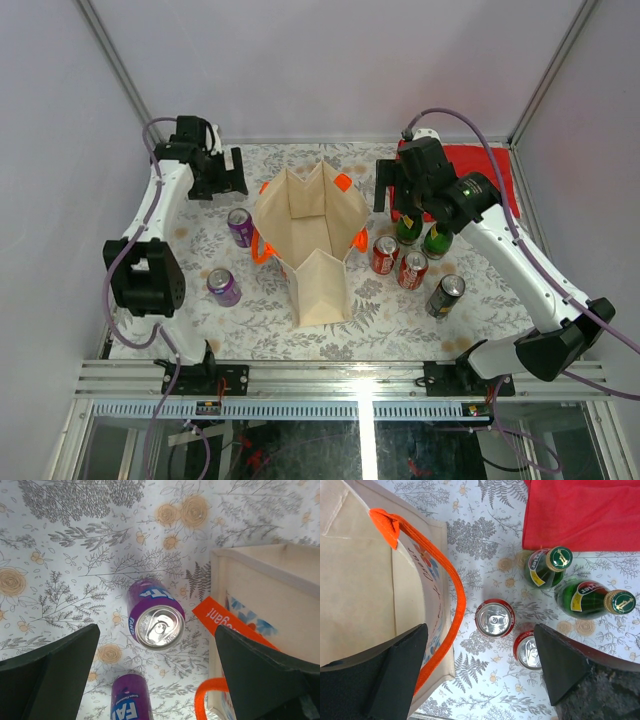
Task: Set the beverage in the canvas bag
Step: Pick up the drink from the center of the board.
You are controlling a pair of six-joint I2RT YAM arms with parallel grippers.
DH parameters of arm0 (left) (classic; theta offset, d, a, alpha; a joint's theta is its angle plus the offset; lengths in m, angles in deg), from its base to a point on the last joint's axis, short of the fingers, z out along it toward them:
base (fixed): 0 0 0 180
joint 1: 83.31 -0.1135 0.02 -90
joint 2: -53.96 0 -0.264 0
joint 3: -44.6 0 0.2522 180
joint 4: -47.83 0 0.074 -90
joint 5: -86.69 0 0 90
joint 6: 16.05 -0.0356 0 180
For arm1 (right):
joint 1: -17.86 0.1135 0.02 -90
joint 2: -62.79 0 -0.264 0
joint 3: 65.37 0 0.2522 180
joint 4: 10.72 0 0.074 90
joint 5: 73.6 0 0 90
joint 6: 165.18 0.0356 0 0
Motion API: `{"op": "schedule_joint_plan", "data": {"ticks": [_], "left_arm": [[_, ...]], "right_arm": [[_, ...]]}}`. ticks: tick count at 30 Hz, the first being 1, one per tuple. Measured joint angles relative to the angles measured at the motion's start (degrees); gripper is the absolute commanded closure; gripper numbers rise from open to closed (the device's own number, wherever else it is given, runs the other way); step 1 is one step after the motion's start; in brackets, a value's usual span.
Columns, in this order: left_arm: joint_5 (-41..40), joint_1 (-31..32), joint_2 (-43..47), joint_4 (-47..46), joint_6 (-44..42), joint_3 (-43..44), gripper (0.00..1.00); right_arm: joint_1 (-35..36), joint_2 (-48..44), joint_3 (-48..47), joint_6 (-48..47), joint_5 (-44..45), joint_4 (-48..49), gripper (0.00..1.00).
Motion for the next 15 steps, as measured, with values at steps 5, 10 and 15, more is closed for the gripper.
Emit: {"op": "schedule_joint_plan", "data": {"ticks": [5, 10, 15], "left_arm": [[-1.6, 1.2, -4.8, 2.2, -2.0, 0.6, 0.01], [-3.1, 3.0, -6.4, 3.9, -3.2, 0.3, 0.01], [-4.2, 4.5, -6.6, 4.3, -3.8, -0.4, 0.01]], "right_arm": [[0.0, 0.0, 0.0, 0.1, 0.1, -1.2, 0.03], [-0.1, 0.0, 0.3, 0.5, 0.5, -2.1, 0.02], [-0.2, 0.1, 0.8, 0.8, 0.6, -2.6, 0.01]]}}
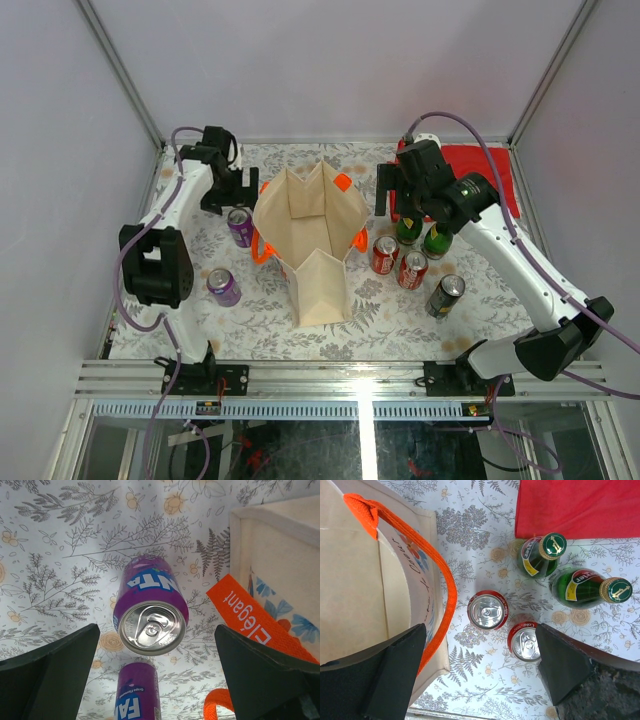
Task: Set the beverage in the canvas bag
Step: Pick up the drink from the center of the board.
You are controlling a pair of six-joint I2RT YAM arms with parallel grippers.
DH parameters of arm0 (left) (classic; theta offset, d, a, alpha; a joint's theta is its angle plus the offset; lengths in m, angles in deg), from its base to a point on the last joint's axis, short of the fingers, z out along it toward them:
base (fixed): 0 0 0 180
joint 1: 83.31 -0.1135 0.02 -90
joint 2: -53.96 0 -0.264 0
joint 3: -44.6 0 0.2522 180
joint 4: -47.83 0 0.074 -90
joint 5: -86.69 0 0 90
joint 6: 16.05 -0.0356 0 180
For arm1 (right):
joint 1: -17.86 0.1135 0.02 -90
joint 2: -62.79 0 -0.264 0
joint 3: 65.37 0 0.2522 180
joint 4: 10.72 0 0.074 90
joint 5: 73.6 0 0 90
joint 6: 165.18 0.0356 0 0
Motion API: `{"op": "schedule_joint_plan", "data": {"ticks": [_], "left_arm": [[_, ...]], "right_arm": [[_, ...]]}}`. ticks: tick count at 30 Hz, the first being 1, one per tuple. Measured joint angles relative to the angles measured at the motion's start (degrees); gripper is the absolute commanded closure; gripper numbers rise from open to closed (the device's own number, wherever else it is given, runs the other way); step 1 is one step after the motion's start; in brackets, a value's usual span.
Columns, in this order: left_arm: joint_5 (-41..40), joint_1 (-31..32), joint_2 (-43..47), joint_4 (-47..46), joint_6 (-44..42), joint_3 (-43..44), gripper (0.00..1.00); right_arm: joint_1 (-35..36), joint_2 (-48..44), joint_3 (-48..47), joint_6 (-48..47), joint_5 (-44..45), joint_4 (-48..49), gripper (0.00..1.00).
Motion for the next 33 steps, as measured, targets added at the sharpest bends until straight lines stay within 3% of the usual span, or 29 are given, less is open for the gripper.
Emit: {"op": "schedule_joint_plan", "data": {"ticks": [12, 17, 28, 33], "left_arm": [[-3.1, 0.8, -2.5, 1.0, -0.6, -3.1, 0.01], [-3.7, 0.8, -3.7, 1.0, -0.7, -2.8, 0.07], [-4.4, 1.4, -4.3, 1.0, -1.0, -2.8, 0.37], [-4.4, 1.5, -4.3, 0.9, -1.3, -2.8, 0.62]], "right_arm": [[-0.4, 0.0, 0.3, 0.4, 0.1, 0.0, 0.04], [-0.4, 0.0, 0.6, 0.5, 0.1, 0.0, 0.04], [-0.7, 0.2, 0.6, 0.5, 0.1, 0.0, 0.01], [-0.7, 0.7, 0.6, 0.5, 0.1, 0.0, 0.01]]}}
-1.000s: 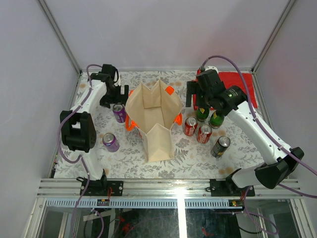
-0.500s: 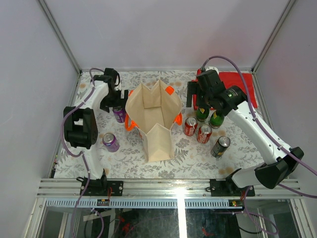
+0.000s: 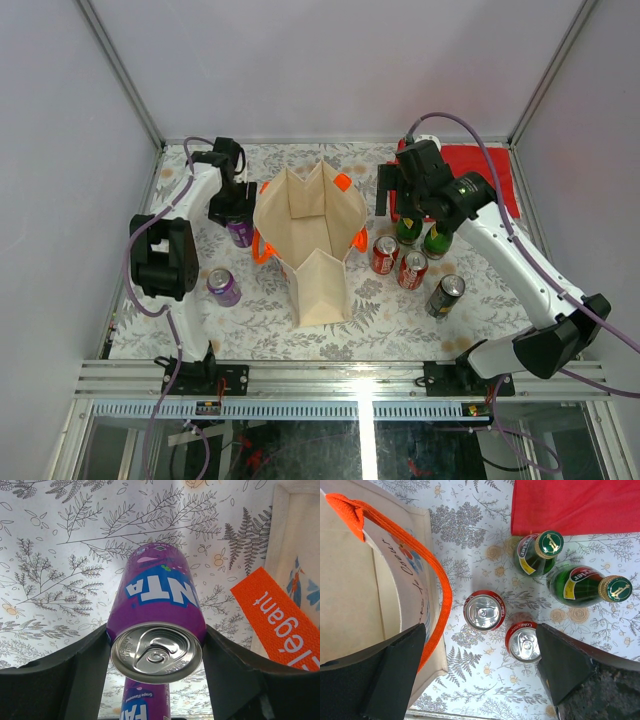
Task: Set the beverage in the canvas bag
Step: Pick up the drink from the center of the board, then place the drink in the canvas bag.
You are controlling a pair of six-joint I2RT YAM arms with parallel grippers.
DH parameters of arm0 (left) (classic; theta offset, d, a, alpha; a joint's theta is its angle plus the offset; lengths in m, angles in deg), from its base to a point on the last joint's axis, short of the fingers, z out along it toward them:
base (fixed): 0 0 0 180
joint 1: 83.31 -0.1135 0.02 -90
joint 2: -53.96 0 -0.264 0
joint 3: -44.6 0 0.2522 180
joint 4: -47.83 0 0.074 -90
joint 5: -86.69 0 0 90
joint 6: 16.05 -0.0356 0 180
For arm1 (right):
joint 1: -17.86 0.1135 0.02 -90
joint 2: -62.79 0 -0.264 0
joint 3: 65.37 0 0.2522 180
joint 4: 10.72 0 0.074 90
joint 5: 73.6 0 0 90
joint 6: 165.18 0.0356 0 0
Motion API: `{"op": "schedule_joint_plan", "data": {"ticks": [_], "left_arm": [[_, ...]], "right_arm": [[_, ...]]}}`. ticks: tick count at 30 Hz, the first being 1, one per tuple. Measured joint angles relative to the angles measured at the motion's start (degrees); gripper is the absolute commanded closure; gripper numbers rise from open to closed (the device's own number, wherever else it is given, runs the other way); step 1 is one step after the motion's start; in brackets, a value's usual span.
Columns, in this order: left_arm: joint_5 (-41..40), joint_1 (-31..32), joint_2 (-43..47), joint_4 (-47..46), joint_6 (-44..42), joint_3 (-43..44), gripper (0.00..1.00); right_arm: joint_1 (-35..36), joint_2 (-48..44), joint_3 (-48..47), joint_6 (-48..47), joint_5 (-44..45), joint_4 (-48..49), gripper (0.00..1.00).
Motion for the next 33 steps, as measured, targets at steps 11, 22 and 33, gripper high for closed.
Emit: {"op": "schedule_joint_plan", "data": {"ticks": [11, 22, 33], "left_arm": [[-0.9, -0.1, 0.3, 2.4, -0.6, 3.3, 1.0], [-2.6, -0.4, 4.2, 7.0, -1.2, 22.9, 1.0], [6.2, 3.7, 18.0, 4.8, -1.8, 31.9, 1.0]], "right_arm": [[-0.1, 0.1, 0.2, 0.0, 0.0, 0.0, 0.01], [-0.3, 0.1, 0.5, 0.0, -0.2, 0.0, 0.01], [-0.3, 0.1, 0.5, 0.0, -0.7, 0.4, 0.01]]}}
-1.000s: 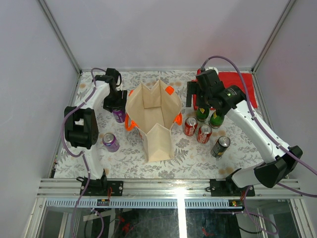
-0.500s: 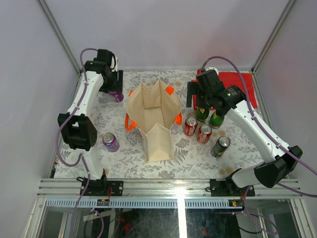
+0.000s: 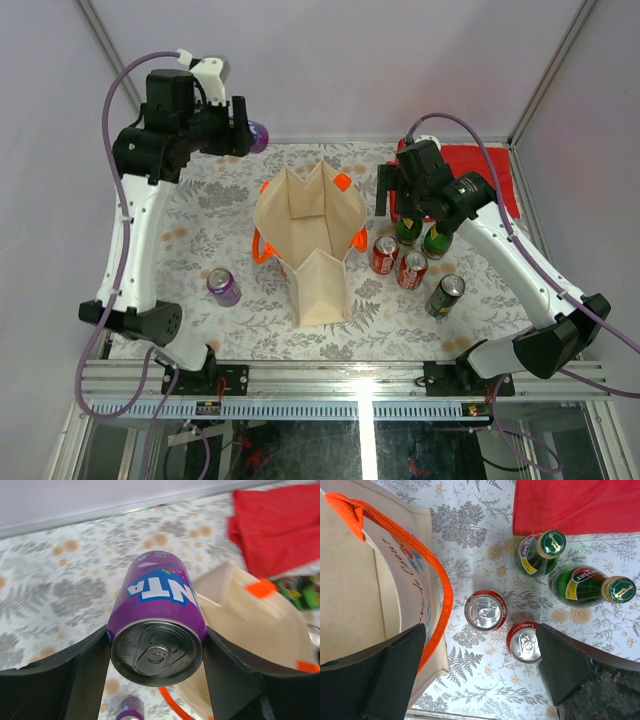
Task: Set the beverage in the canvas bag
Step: Place the drink in the canvas bag.
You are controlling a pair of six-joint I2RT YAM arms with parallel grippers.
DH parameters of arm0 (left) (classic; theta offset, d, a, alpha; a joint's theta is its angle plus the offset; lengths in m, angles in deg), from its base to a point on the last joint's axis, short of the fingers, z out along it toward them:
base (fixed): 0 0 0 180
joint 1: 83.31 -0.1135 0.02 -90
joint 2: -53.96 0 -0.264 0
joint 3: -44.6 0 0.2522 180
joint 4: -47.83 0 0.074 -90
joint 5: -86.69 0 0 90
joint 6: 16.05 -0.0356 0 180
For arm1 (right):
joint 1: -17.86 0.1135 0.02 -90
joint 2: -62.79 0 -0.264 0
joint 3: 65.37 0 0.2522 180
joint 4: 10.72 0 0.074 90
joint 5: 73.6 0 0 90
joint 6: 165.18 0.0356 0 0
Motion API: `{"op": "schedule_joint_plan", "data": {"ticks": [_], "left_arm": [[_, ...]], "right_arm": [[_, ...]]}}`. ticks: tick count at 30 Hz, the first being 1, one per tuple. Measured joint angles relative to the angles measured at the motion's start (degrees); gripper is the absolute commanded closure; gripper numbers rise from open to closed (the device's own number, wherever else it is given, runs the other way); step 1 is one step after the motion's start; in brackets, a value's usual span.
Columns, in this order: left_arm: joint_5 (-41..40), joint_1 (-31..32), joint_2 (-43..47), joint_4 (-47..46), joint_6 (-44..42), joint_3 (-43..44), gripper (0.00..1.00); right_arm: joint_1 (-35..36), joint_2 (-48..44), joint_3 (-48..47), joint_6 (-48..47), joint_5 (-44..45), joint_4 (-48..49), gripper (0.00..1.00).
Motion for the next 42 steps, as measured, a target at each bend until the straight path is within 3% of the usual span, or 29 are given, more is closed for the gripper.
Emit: {"op": "schedule_joint_plan", "data": {"ticks": [6, 14, 33, 42], "left_arm": [[7.5, 7.4, 4.9, 0.2, 0.0, -1.9, 1.0], [9.0, 15.3, 2.5, 0.8, -2.0, -7.1, 1.0], [5.7, 20.4, -1.9, 0.3, -9.6, -25.4, 1.0], [0.4, 20.4, -7.9, -3.0, -10.3, -26.8, 1.0]], "right_arm": [[0.0, 0.0, 0.2, 0.0, -0.2, 0.1, 0.01], [0.0, 0.0, 0.3, 0.0, -0.2, 0.5, 0.01], [0.0, 0.0, 1.0, 0.0, -0.2, 0.9, 0.01], [0.0, 0.7, 1.0, 0.0, -0.5, 0.9, 0.01]]}}
